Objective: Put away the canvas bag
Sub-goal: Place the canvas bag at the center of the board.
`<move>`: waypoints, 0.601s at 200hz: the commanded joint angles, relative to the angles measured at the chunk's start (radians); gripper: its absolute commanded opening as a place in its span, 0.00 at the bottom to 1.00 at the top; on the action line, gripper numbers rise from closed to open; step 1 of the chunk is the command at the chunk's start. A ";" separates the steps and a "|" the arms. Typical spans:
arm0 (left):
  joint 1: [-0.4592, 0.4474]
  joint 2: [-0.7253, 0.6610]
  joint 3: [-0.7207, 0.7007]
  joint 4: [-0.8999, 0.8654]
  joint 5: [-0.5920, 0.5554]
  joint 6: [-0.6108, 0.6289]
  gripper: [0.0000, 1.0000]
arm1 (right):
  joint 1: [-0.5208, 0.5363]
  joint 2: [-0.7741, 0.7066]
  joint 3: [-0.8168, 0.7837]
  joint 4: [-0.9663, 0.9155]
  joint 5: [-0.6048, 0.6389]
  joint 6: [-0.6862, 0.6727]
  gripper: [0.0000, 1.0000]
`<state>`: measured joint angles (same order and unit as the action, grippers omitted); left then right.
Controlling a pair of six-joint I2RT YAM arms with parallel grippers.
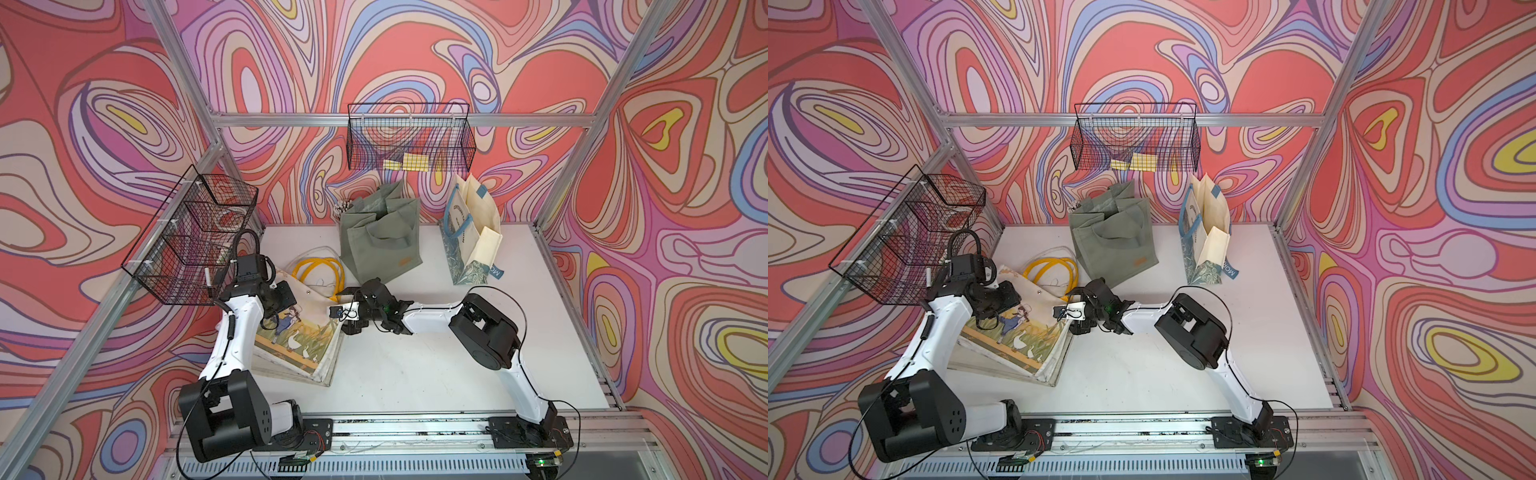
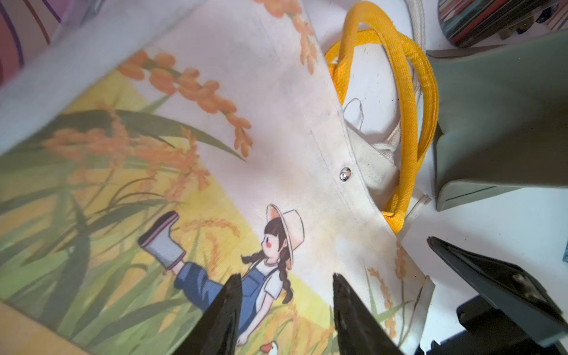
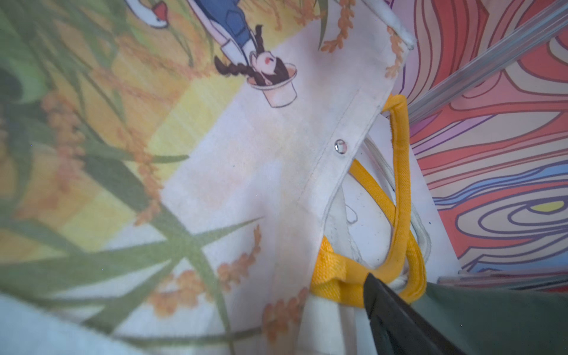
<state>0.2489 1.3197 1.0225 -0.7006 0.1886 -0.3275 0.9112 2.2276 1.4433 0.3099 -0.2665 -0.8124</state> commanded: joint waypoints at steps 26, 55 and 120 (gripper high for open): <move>0.008 0.087 -0.068 0.103 0.072 -0.112 0.50 | -0.010 -0.149 -0.024 -0.195 0.058 0.073 0.98; 0.018 0.154 -0.100 0.157 0.121 -0.161 0.50 | -0.025 -0.226 -0.032 -0.342 0.062 0.193 0.98; 0.018 0.064 -0.085 0.148 0.109 -0.125 0.50 | -0.056 -0.256 0.147 -0.598 -0.125 0.707 0.82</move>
<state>0.2619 1.4784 0.9115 -0.5438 0.3248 -0.4755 0.8543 1.9644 1.4910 -0.1692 -0.2920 -0.3859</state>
